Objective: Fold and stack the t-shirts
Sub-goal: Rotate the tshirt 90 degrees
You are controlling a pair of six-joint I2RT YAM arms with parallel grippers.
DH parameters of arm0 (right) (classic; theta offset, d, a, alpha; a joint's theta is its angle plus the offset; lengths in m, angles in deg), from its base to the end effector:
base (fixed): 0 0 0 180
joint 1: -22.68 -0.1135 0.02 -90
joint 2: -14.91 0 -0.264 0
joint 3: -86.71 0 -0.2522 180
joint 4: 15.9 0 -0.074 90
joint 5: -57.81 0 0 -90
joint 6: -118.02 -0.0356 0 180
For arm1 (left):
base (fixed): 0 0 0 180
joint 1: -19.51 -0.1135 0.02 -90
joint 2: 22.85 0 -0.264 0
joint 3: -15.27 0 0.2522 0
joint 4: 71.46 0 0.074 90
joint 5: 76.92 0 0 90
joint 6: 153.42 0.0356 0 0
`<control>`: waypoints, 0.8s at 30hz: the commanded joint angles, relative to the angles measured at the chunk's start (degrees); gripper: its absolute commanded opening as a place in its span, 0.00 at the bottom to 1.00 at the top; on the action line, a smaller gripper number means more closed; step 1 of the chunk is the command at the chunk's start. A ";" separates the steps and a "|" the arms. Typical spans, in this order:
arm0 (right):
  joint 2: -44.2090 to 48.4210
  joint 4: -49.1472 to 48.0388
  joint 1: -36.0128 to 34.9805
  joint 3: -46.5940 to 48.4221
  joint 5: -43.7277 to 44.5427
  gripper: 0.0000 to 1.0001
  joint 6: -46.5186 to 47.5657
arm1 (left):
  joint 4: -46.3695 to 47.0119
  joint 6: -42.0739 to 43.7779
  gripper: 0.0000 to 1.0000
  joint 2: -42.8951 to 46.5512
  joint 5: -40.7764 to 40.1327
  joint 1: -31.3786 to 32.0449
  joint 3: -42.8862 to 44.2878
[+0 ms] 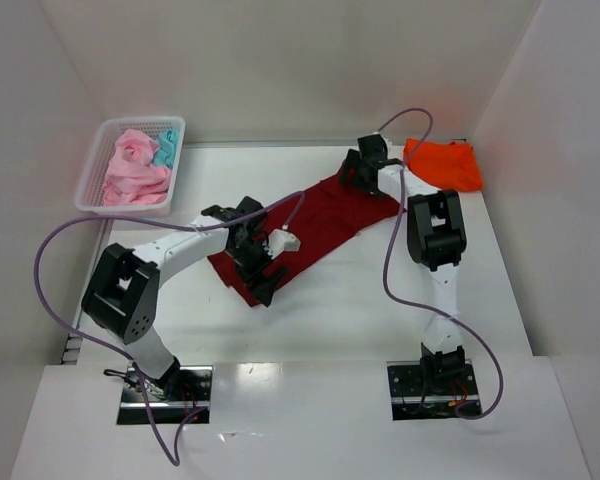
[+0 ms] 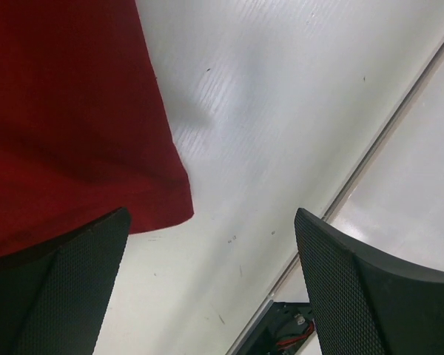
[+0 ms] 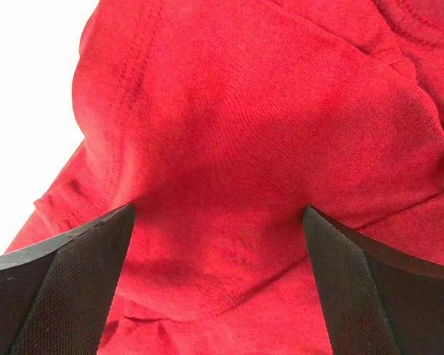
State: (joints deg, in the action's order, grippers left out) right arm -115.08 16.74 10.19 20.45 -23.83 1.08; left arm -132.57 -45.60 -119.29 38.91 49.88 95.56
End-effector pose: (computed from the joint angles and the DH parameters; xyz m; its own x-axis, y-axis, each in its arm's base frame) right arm 0.4928 0.1039 0.1629 -0.7104 0.3017 -0.6358 0.2257 0.9534 0.2002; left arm 0.2641 -0.1728 0.2023 -0.6365 0.6923 -0.3400 0.7697 0.5422 -0.3371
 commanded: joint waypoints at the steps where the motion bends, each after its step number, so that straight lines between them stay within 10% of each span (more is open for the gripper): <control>1: -5.44 1.95 -2.88 5.65 -3.52 1.00 0.22 | 0.33 0.72 0.99 1.70 -0.51 0.22 0.63; 12: -19.24 6.52 -7.20 30.78 -10.46 1.00 -0.48 | 2.53 -0.51 0.99 2.48 -6.58 0.22 1.77; 24: -16.11 7.31 -9.31 38.18 -11.89 1.00 0.74 | 10.26 -7.79 0.99 3.89 -26.68 -4.51 3.08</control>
State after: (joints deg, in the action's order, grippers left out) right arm -135.34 21.57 1.78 55.16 -35.87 0.93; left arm -125.79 -49.29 -117.59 20.15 48.20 95.91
